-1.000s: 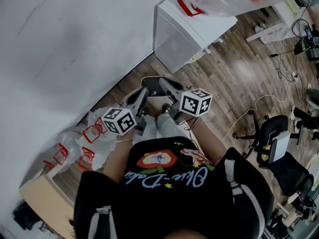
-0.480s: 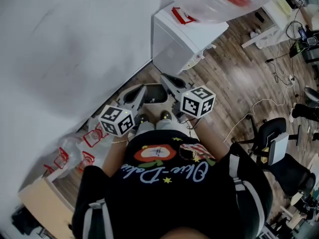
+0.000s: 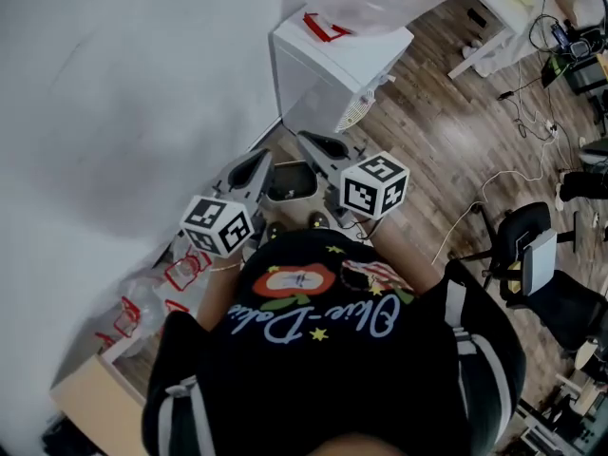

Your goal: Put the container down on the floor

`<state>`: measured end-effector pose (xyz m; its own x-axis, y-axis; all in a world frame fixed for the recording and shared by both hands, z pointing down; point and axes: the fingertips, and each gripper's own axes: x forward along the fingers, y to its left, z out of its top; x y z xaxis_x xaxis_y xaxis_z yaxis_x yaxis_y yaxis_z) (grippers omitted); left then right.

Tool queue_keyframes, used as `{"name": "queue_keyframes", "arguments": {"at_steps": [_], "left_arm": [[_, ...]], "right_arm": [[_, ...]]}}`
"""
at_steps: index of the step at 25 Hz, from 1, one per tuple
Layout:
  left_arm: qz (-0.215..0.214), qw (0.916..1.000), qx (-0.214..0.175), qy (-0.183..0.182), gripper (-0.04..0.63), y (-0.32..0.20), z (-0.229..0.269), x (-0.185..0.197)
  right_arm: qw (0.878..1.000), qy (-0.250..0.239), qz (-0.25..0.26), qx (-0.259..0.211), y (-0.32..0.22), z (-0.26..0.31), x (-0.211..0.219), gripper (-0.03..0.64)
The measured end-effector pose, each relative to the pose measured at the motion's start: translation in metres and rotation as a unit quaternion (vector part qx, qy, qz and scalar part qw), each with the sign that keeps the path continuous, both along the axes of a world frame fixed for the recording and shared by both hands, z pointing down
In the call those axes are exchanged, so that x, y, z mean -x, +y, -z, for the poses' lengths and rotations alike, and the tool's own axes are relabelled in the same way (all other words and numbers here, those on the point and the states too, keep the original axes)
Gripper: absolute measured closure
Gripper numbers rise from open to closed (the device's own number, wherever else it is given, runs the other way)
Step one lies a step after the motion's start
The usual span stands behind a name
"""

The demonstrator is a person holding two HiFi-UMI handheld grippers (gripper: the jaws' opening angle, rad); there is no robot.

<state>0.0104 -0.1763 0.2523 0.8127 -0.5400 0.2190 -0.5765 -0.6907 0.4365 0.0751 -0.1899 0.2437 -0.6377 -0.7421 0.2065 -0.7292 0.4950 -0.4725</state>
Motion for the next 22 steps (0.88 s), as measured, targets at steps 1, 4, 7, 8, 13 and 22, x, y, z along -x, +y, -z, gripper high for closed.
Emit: {"name": "queue_keyframes", "arguments": {"at_steps": [1,4,7,8,13,22], "left_arm": [[0.0,1.0,0.002,0.0,0.589,0.0,-0.001,-0.001],[-0.004,1.0,0.006,-0.001,0.589,0.0,-0.003,-0.002],[-0.006,1.0,0.003,-0.002,0.589,0.0,-0.001,-0.002],[-0.006,1.0,0.001,-0.002,0.589,0.001,0.0,-0.002],[-0.006,1.0,0.0,-0.001,0.589,0.005,0.002,-0.002],[-0.004,1.0,0.004,-0.002,0.589,0.008,-0.001,0.0]], "right_arm": [[1.0,-0.002,-0.004,0.001,0.001,0.0,-0.001,0.617],[1.0,-0.004,-0.009,0.001,0.001,0.001,-0.002,0.617],[1.0,0.0,-0.008,-0.001,0.002,0.001,-0.001,0.617],[1.0,0.003,-0.005,-0.003,0.003,0.002,0.0,0.617],[0.999,0.028,0.011,-0.016,0.009,0.003,0.007,0.617],[1.0,0.023,0.004,-0.011,0.011,0.0,0.005,0.617]]}}
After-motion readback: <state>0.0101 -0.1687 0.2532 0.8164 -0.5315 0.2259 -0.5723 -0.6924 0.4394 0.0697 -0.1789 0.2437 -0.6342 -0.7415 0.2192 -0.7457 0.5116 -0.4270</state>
